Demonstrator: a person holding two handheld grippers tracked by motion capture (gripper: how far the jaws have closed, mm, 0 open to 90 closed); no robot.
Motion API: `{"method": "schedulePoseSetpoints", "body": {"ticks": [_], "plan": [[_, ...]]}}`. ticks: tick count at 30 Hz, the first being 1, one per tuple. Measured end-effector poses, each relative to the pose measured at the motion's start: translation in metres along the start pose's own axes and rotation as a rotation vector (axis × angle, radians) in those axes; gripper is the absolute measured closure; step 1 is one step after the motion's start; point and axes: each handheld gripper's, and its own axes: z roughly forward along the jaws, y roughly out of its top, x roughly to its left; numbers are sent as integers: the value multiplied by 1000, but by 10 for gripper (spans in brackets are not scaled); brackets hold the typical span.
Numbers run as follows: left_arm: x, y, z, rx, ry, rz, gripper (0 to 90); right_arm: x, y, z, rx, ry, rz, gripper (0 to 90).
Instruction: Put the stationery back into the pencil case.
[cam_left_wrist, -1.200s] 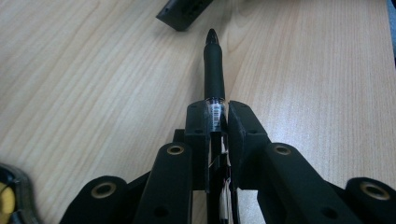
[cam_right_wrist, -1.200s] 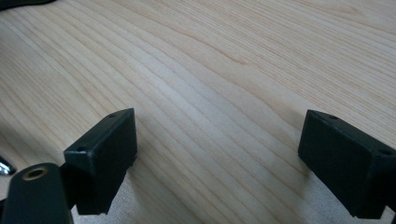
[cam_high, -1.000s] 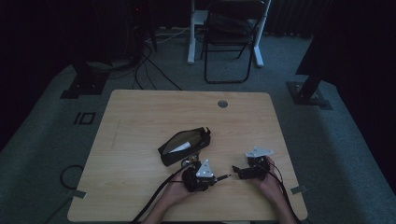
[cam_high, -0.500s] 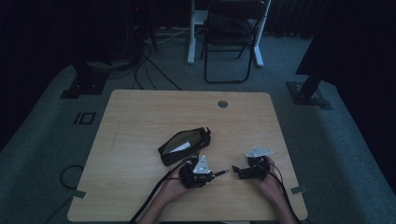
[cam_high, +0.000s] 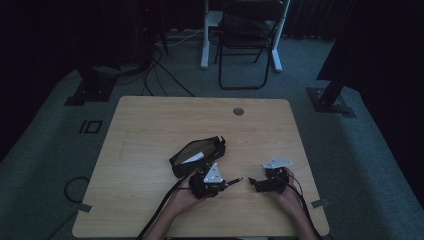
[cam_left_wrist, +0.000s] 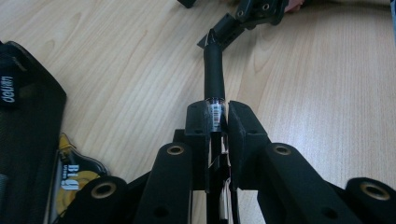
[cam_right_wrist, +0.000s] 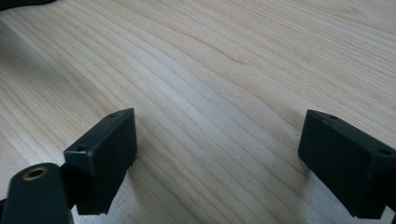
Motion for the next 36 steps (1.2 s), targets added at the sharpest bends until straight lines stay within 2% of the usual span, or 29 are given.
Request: {"method": "schedulePoseSetpoints", "body": {"ticks": [26,36], "plan": [[16,11,-21,-31,38,5,794,0,0,0,0,0,0,116],[20,13,-27,-43,39,0,794,0,0,0,0,0,-1,116]]}}
